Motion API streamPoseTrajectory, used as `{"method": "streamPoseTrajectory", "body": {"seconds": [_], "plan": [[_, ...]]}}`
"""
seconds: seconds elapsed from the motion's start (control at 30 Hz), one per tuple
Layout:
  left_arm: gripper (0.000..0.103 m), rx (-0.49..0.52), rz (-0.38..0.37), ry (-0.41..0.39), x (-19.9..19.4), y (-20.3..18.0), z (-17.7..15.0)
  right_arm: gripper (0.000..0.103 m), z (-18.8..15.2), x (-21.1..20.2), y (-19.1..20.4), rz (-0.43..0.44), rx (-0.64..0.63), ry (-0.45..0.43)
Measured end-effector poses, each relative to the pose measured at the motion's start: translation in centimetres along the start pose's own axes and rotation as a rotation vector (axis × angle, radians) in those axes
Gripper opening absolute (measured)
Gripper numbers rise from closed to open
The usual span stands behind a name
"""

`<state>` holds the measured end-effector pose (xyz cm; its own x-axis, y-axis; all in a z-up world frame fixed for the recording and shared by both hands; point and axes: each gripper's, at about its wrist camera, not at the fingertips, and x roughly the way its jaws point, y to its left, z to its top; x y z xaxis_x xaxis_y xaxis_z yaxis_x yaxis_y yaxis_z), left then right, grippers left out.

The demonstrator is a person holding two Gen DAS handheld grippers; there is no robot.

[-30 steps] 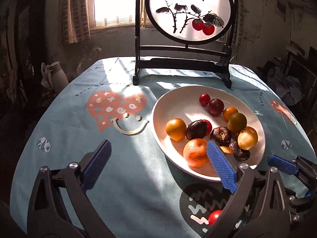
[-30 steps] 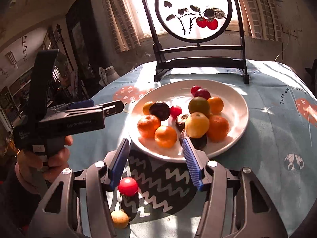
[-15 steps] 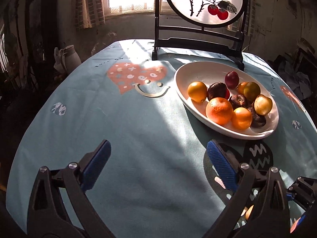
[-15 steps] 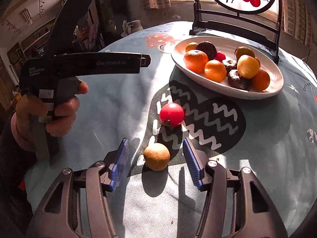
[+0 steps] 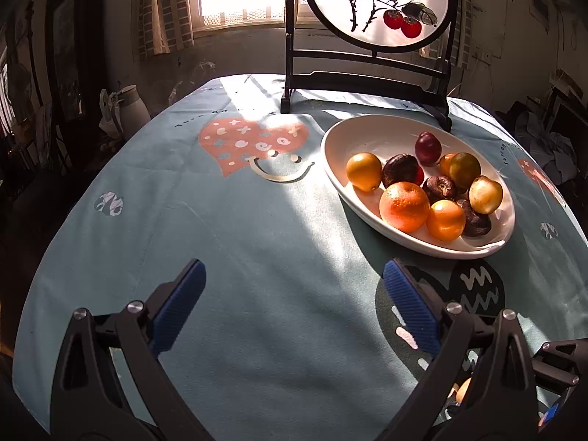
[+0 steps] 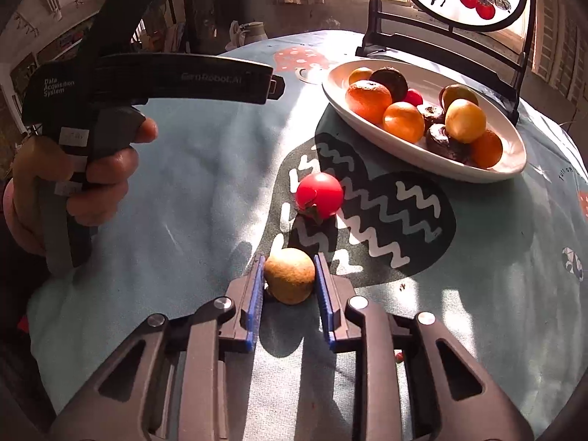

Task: Organize fruits
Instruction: 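Grasp the small brown fruit with the right tool while the left grasps the last red tomato, then lower both fruits onto the white plate and open both tools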

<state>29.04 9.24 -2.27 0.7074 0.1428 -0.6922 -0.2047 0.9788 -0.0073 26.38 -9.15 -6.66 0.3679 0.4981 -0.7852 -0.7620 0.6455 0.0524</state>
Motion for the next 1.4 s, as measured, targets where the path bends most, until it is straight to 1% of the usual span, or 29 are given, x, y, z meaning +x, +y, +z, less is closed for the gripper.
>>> {"method": "streamPoseTrajectory", "body": {"seconds": [0.07, 0.1, 0.13, 0.2, 0.3, 0.37, 0.4, 0.43, 0.47, 0.53, 0.57, 0.6, 0.63, 0.7, 0.8, 0.87, 1.07, 1.17, 1.3, 1.4], "plan": [[0.099, -0.001, -0.005, 0.002, 0.0, 0.0, 0.0, 0.027, 0.2, -0.8, -1.0, 0.03, 0.057, -0.037], [0.099, 0.0, -0.017, 0.002, -0.1, -0.1, -0.1, 0.027, 0.4, -1.4, -1.9, 0.042, 0.106, -0.072], [0.099, 0.005, -0.032, 0.001, -0.1, -0.3, -0.1, 0.027, 0.5, -2.1, -2.8, 0.037, 0.153, -0.11], [0.099, 0.04, -0.061, 0.001, -0.3, -1.2, -0.5, 0.027, 0.5, -3.6, -4.5, -0.004, 0.234, -0.185], [0.099, 0.145, -0.121, 0.005, -0.7, -3.4, -1.3, 0.027, 0.2, -5.4, -7.1, -0.026, 0.359, -0.274], [0.098, 0.223, -0.17, 0.009, -1.0, -5.1, -2.0, 0.027, -0.1, -6.3, -8.3, -0.026, 0.415, -0.301], [0.098, 0.259, -0.183, 0.006, -1.2, -5.8, -2.5, 0.027, -0.2, -6.6, -8.6, -0.03, 0.433, -0.31], [0.093, 0.299, -0.194, 0.005, -1.3, -6.5, -2.9, 0.027, -0.4, -6.9, -9.0, -0.039, 0.448, -0.319], [0.09, 0.336, -0.207, 0.008, -1.4, -7.2, -3.3, 0.027, -0.6, -7.1, -9.2, -0.044, 0.458, -0.325], [0.07, 0.386, -0.228, 0.026, -1.3, -8.3, -3.9, 0.027, -0.8, -7.2, -9.4, -0.048, 0.471, -0.328], [0.066, 0.399, -0.24, 0.041, -1.2, -8.6, -4.2, 0.027, -0.8, -7.2, -9.5, -0.046, 0.473, -0.326], [0.058, 0.409, -0.249, 0.053, -1.0, -8.8, -4.3, 0.027, -0.8, -7.2, -9.4, -0.043, 0.471, -0.323], [0.055, 0.416, -0.252, 0.061, -0.8, -8.9, -4.4, 0.027, -0.8, -7.2, -9.5, -0.04, 0.47, -0.32], [0.055, 0.422, -0.254, 0.071, -0.5, -9.0, -4.5, 0.027, -0.8, -7.0, -9.5, -0.037, 0.468, -0.313], [0.049, 0.432, -0.266, 0.082, -0.3, -9.3, -4.5, 0.027, -0.8, -6.9, -9.3, -0.036, 0.466, -0.309], [0.049, 0.44, -0.271, 0.087, -0.2, -9.6, -4.6, 0.027, -0.8, -7.0, -9.2, -0.036, 0.464, -0.309], [0.043, 0.455, -0.259, 0.111, 0.5, -10.2, -4.9, 0.027, -0.8, -6.9, -9.1, -0.03, 0.46, -0.308], [0.036, 0.453, -0.275, 0.117, 0.4, -10.3, -5.0, 0.027, -0.8, -7.0, -9.1, -0.029, 0.461, -0.306], [0.032, 0.465, -0.268, 0.108, 0.2, -10.5, -5.2, 0.027, -0.8, -7.0, -9.1, -0.029, 0.46, -0.307], [0.031, 0.473, -0.266, 0.102, 0.0, -10.6, -5.3, 0.027, -0.8, -6.8, -9.1, -0.027, 0.461, -0.3]]}}
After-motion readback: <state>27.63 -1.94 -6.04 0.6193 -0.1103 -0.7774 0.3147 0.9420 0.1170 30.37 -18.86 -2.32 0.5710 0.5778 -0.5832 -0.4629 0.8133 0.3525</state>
